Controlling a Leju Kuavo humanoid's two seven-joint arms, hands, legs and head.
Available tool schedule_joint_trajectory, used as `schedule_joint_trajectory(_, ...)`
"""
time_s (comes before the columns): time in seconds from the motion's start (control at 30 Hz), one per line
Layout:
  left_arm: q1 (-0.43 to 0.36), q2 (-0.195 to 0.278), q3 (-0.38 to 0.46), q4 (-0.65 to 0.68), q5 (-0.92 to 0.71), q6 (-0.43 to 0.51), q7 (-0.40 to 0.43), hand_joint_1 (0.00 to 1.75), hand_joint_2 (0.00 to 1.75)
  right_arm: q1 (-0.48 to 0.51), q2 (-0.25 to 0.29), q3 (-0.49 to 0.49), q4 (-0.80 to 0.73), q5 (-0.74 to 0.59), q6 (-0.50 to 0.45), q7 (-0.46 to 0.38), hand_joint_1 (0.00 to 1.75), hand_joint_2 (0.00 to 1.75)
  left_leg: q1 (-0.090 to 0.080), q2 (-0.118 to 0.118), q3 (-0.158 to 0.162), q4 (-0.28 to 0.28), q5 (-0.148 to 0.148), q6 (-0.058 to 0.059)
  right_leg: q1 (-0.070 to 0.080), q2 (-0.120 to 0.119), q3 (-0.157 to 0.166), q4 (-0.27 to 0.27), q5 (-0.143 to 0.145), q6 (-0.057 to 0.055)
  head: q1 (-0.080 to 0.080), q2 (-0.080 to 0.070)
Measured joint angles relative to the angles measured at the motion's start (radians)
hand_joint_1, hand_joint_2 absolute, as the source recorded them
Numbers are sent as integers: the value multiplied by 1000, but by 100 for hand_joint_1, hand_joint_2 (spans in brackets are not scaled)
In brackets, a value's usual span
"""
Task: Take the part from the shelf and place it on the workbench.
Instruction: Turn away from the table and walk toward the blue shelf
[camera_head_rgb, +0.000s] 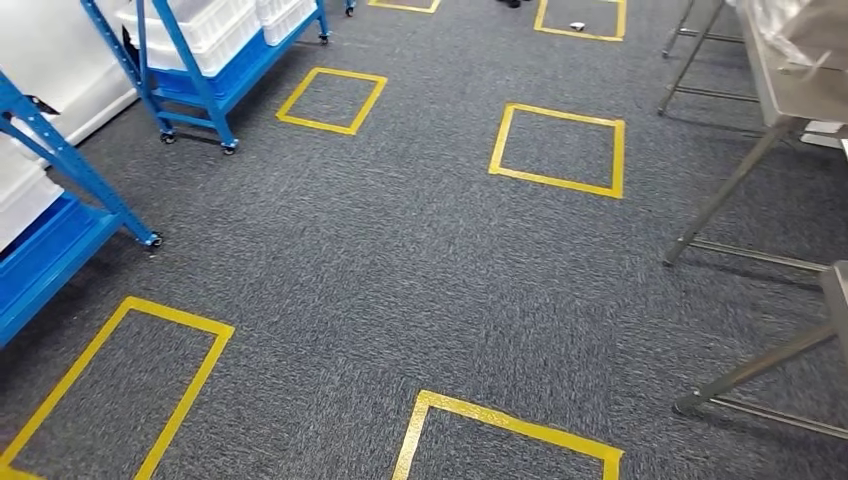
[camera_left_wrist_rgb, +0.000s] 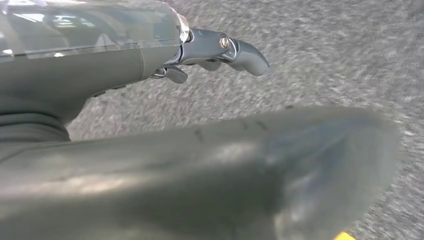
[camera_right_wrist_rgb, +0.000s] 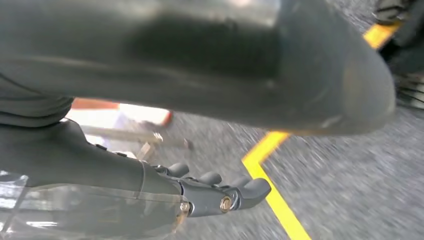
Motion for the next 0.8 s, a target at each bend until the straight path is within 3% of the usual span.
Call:
schedule_joint_trajectory(0.03,0,0,3,0,3,1,2,0,0,-2,0,2,0,3,0,-2,0,0,2,-11,-6,3,0,-7,2,3,0,-1,-4,-5,0,0)
schedule_joint_trajectory(0.1,3,0,10,0,8,5,7,0,0,-6,-1,8,0,7,0,-6,0,0,6,-19,-11,4,0,-17,5,-22,3,-4,-2,-19,0,0)
schedule_joint_trajectory(0.17,6,-3,16,0,12,8,15,0,0,-7,-3,13,0,9,1,-8,0,0,5,30,-32,48,-26,-26,6,-50,10,-13,-1,-32,0,0)
schedule_joint_trajectory(0.23,3,-6,18,0,15,12,26,0,0,-5,-5,15,0,10,1,-9,0,0,6,89,-87,163,-83,-32,11,-80,14,-17,-3,-41,0,0)
schedule_joint_trajectory(0.3,1,-8,21,0,18,15,40,0,0,-4,-5,15,0,10,1,-9,0,0,8,104,-143,269,-120,-36,16,-112,15,-17,-6,-45,0,0)
schedule_joint_trajectory(0.33,3,-9,23,0,20,17,47,0,0,-4,-6,15,0,10,1,-9,0,0,9,106,-149,280,-114,-35,18,-127,17,-17,-8,-45,0,0)
schedule_joint_trajectory(0.37,5,-10,25,0,22,17,52,0,0,-6,-6,15,0,10,1,-9,0,0,8,110,-133,249,-90,-32,20,-140,19,-17,-10,-45,0,0)
schedule_joint_trajectory(0.4,6,-10,26,0,25,18,55,0,0,-7,-6,15,0,10,1,-8,0,0,6,120,-98,184,-55,-27,21,-152,22,-17,-12,-44,0,0)
schedule_joint_trajectory(0.47,4,-11,31,0,33,18,59,0,0,-9,-6,15,0,9,1,-7,0,0,-5,162,-30,51,-8,-13,23,-175,31,-18,-18,-39,0,0)
schedule_joint_trajectory(0.53,1,-11,38,0,42,18,60,0,0,-11,-5,15,0,9,1,-7,0,0,-16,182,-6,1,-1,0,22,-194,37,-19,-22,-29,0,0)
schedule_joint_trajectory(0.6,2,-11,45,0,53,19,60,0,0,-16,-4,15,0,8,2,-7,0,0,-17,162,-1,-9,4,10,18,-206,44,-23,-25,-17,0,0)
schedule_joint_trajectory(0.63,3,-12,49,0,62,19,59,0,0,-19,-4,15,0,7,1,-7,0,0,-15,152,6,-19,9,14,17,-194,47,-19,-30,-12,0,0)
schedule_joint_trajectory(0.7,2,-15,60,0,75,20,57,0,0,-21,-4,15,-1,6,1,-6,0,0,-8,132,20,-38,20,22,15,-139,24,40,-69,-7,0,0)
schedule_joint_trajectory(0.73,0,-17,64,0,80,21,59,0,0,-20,-4,15,-1,5,1,-5,0,0,-9,122,21,-40,21,24,14,-110,-5,98,-98,-6,0,0)
schedule_joint_trajectory(0.8,-3,-21,71,0,86,23,67,0,0,-16,-4,15,-1,4,1,-3,0,0,-9,97,21,-39,20,26,13,-89,-71,217,-142,-6,0,0)
